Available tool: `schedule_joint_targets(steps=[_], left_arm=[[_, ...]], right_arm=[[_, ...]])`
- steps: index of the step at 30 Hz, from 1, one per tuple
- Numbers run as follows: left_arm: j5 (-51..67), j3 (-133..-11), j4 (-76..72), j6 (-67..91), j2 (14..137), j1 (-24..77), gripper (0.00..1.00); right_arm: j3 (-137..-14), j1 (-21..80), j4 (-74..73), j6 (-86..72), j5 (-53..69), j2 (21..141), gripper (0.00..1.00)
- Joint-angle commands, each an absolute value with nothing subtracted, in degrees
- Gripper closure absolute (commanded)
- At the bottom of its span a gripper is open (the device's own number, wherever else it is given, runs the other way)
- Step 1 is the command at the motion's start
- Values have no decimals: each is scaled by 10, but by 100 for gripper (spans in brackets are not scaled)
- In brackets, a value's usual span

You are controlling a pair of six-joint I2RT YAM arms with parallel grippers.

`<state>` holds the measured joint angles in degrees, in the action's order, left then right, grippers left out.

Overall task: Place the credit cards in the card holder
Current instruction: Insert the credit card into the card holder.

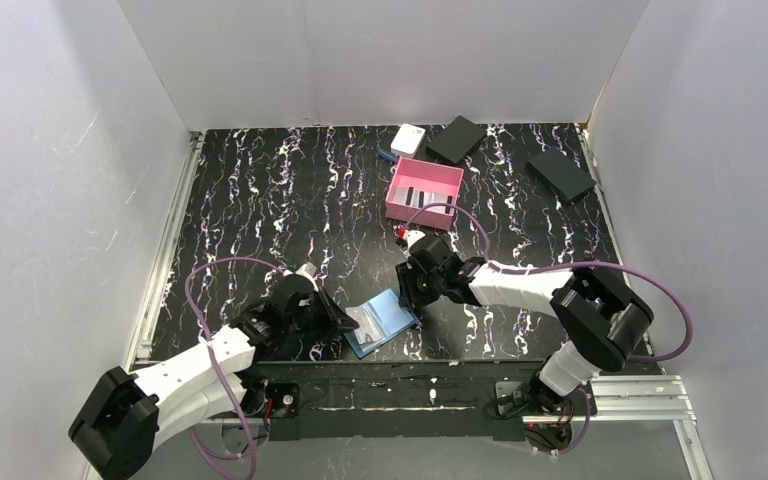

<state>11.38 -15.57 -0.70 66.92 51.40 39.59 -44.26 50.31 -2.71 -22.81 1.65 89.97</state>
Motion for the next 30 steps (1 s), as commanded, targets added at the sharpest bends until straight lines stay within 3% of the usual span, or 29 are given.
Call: schedule_joint_targets(steps=[1, 20, 30], left_arm=[[115, -161, -18, 665, 519, 399, 100], [130, -134, -32, 746, 529, 399, 100], [115, -148, -25, 699, 596, 386, 100]], right_arm=[[-398, 505, -73, -242, 20, 941, 64], [-402, 504, -68, -253, 42, 947, 71], [-380, 504, -62, -291, 119, 898, 66]])
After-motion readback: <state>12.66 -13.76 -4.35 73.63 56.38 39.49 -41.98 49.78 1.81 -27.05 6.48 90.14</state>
